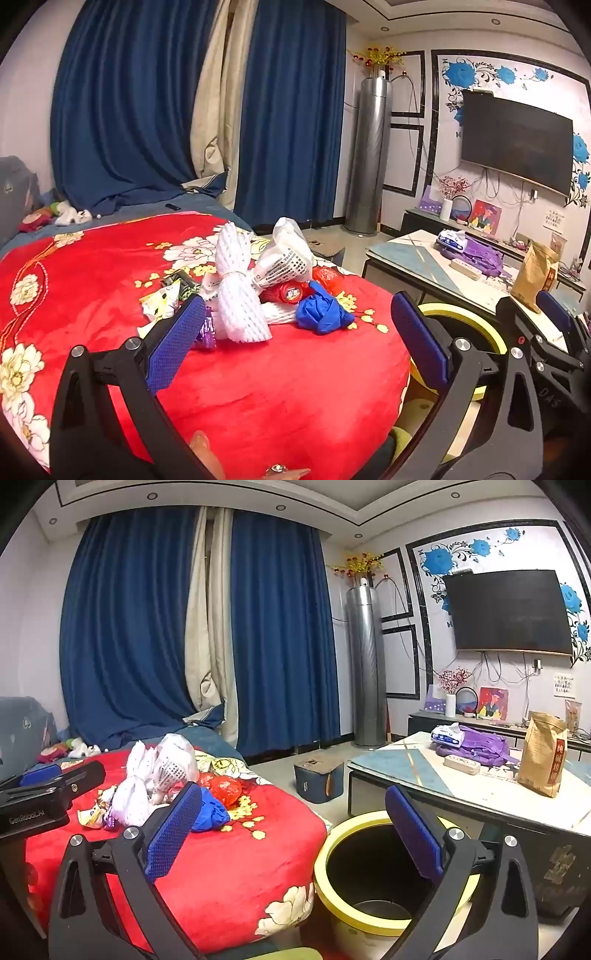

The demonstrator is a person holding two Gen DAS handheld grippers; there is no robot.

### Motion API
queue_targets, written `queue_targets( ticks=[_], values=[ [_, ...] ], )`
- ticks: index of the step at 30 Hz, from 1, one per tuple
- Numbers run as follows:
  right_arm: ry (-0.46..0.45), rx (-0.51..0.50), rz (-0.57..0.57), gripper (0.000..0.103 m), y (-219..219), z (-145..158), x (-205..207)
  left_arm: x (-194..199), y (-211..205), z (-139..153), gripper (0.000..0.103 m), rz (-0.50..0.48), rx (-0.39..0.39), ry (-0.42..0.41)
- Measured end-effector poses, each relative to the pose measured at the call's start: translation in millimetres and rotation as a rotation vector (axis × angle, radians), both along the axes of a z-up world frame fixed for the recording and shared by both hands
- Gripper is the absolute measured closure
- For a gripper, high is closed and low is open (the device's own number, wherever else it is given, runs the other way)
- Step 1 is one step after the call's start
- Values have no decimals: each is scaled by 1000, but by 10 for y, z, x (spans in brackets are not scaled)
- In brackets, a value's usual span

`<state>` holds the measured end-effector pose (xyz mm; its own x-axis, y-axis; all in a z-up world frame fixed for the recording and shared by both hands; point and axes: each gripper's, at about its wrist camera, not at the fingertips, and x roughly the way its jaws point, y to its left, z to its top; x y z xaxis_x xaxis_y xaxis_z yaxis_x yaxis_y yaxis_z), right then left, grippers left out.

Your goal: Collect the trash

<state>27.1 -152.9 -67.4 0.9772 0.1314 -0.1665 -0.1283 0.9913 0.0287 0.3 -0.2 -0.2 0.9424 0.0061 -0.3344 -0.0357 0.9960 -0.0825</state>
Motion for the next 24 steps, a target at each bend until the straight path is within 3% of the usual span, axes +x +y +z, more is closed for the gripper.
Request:
queue_targets(
  ticks=[24],
  values=[
    [-9,4,-8,6,-3,33,-40,-18,26,-58,11,-2,-12,4]
  ],
)
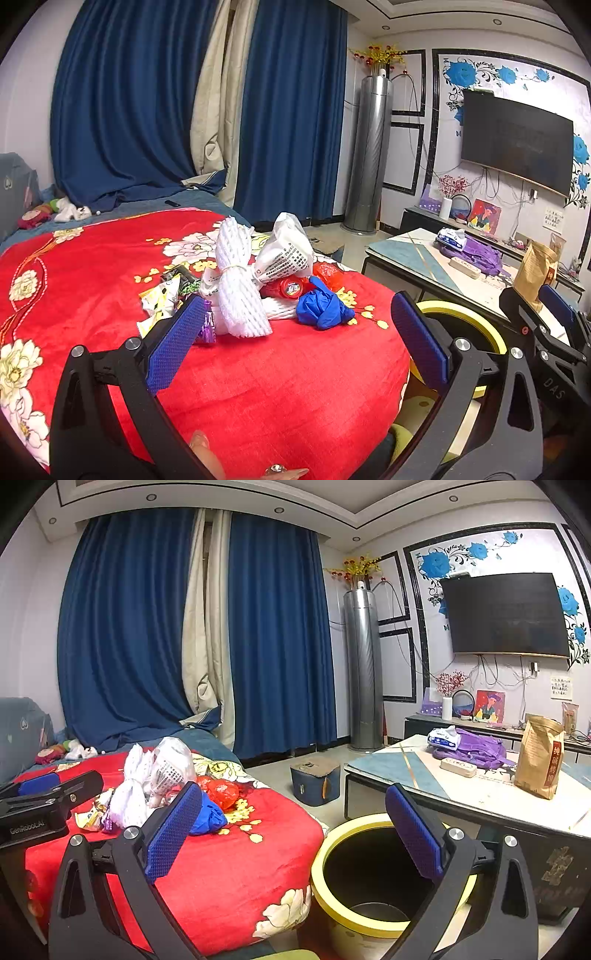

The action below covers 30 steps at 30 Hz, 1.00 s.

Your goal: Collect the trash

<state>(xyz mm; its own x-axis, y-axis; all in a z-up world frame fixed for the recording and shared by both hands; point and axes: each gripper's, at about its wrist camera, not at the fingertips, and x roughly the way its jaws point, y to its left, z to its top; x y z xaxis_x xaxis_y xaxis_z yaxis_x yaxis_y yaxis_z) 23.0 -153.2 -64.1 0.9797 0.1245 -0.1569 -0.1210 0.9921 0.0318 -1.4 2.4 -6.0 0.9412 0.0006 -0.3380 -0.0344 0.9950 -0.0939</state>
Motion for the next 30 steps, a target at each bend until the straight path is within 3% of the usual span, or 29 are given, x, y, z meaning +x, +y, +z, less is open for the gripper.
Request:
queue_targets(
  ticks=[30],
  values=[
    [8,-2,-2,6,10,-2,4,8,-3,1,10,1,4,4]
  ],
)
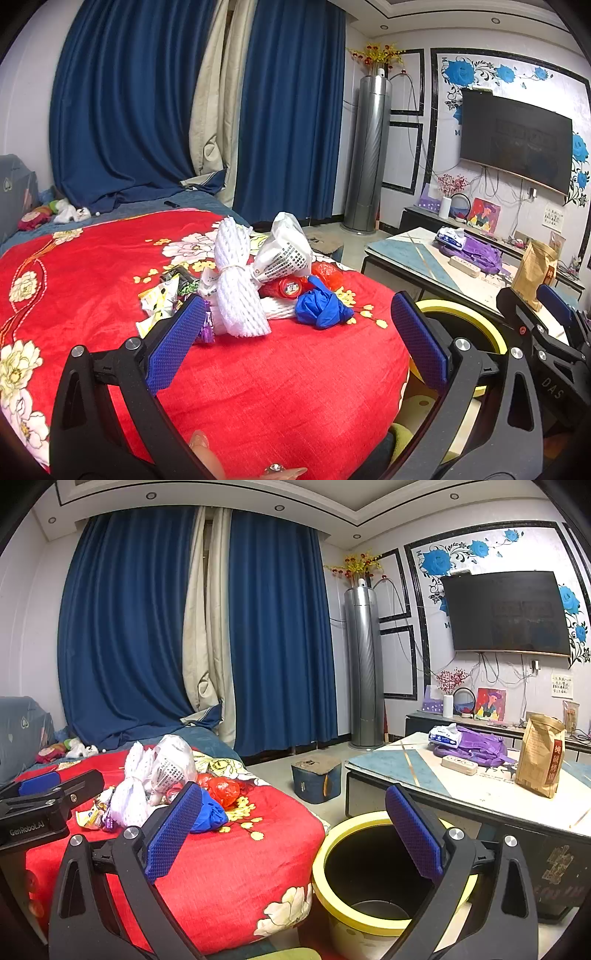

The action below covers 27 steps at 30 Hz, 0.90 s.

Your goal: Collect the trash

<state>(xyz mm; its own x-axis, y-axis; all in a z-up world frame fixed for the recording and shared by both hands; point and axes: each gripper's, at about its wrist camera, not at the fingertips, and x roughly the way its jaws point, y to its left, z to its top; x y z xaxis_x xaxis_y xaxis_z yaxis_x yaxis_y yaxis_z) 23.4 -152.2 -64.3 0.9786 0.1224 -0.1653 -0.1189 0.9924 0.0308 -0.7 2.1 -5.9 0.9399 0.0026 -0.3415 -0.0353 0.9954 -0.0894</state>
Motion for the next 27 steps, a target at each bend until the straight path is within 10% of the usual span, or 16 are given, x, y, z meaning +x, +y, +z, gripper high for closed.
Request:
queue_targets(
  ticks=[27],
  values=[
    [93,9,241,6,464,-9,260,92,531,27,11,107,-80,42]
  ],
)
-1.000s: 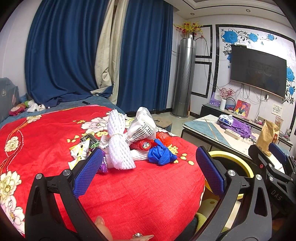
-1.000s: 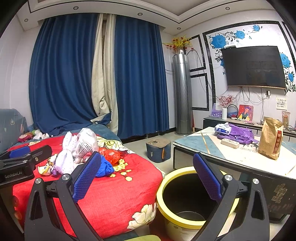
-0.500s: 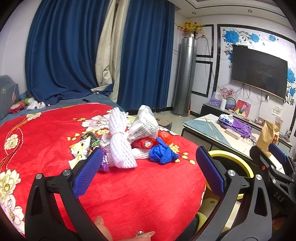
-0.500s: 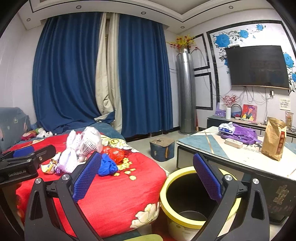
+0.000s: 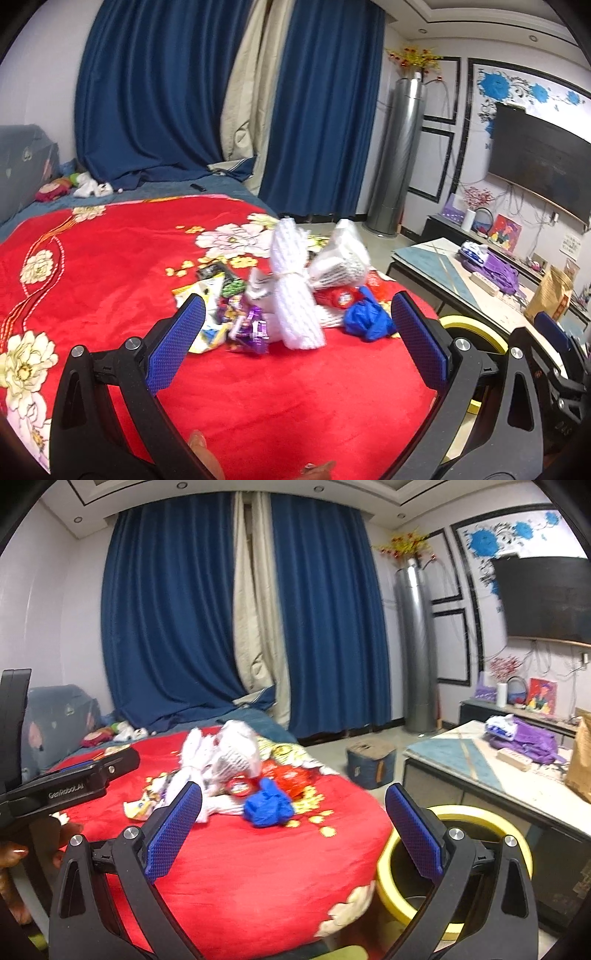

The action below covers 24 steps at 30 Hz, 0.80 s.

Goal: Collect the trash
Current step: 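Grasp the white foam net with the left tool while the right tool grasps the blue glove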

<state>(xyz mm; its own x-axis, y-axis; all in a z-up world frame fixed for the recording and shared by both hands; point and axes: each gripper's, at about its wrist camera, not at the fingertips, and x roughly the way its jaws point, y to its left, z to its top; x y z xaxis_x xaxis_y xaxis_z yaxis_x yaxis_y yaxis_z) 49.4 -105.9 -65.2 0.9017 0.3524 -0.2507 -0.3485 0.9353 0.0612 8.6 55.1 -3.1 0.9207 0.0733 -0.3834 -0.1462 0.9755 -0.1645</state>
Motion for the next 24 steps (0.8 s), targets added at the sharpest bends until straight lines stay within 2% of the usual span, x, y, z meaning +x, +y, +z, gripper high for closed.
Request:
queue_targets(
  ticks=[5,13,15,18,24],
  values=[
    [61,-15,52,6,191,-32,198,67,266,22,11,22,-42,15],
    [137,-56,93,6,369,-145,542,257,600,60,11,-9,-137,43],
    [148,-68,90,6,399,-169,628,340,627,77,11,-37,-170,47],
    [172,-72,88,6,420,-205,762,474,611,98,11,-40,-161,69],
    [275,-69,74,6,431,-339,1103,874,614,69,11,-62,-196,138]
  ],
)
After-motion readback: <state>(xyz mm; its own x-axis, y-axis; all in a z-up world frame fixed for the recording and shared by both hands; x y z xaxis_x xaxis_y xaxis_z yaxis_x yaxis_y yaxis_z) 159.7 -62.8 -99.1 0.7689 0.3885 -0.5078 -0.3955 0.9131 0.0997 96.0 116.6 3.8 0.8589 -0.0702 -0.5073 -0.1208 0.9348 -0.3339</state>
